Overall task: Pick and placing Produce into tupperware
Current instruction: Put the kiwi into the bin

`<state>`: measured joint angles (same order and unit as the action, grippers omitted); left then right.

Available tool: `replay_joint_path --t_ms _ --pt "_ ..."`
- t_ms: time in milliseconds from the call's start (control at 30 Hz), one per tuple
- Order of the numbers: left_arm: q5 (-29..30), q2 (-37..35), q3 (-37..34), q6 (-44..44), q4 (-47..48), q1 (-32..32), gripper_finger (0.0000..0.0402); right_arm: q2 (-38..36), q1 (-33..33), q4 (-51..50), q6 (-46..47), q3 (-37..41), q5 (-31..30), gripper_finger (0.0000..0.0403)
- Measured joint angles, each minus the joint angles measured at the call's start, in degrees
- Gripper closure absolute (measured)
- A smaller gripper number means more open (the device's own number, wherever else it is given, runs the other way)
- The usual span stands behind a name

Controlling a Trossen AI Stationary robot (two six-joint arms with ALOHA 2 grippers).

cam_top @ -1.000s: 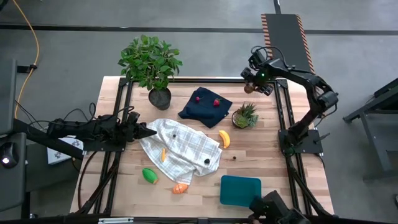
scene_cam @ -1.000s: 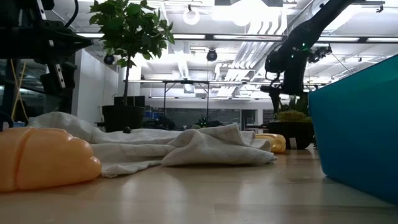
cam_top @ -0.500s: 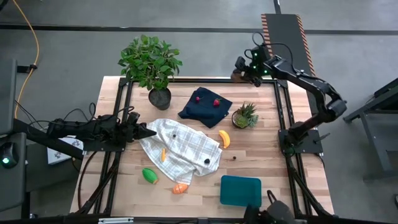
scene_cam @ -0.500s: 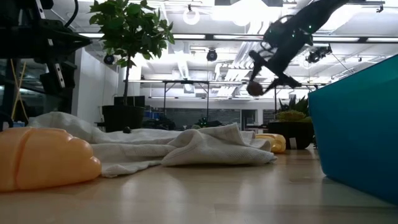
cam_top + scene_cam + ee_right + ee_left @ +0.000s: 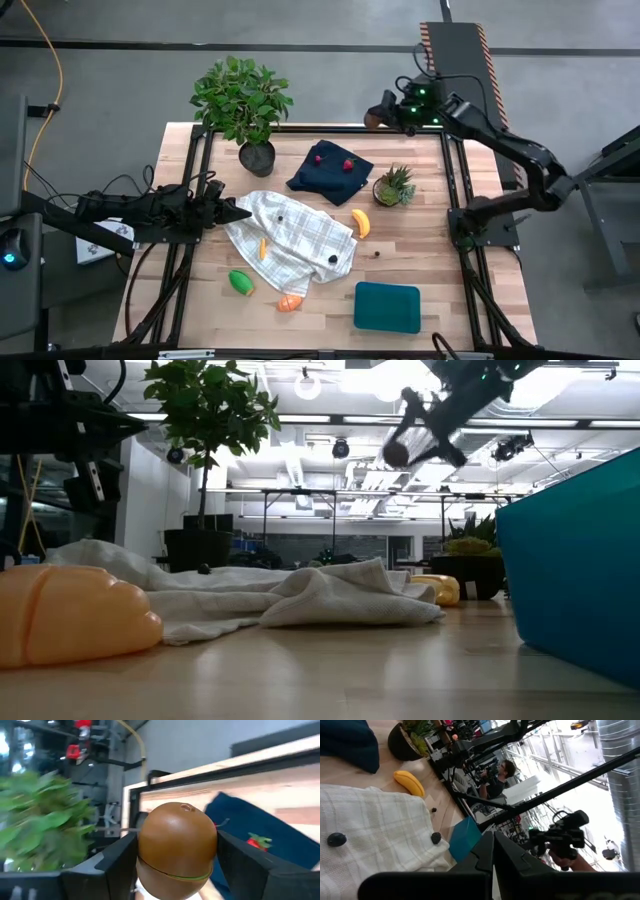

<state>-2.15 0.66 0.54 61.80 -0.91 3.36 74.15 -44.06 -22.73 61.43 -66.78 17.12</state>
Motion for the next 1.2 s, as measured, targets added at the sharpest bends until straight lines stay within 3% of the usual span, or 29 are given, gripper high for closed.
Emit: replay_joint_path --t_ms 767,1200 --pt "3.24 0.01 -0.01 1.68 -0.02 0.02 0.0401 -27.19 10.48 -1.05 -11.68 0.00 0.44 0.0163" --pt "3.28 0.01 -0.01 3.04 -0.07 0.00 0.0401 -41.47 13.02 -12.54 -16.52 -0.02 0.53 0.0163"
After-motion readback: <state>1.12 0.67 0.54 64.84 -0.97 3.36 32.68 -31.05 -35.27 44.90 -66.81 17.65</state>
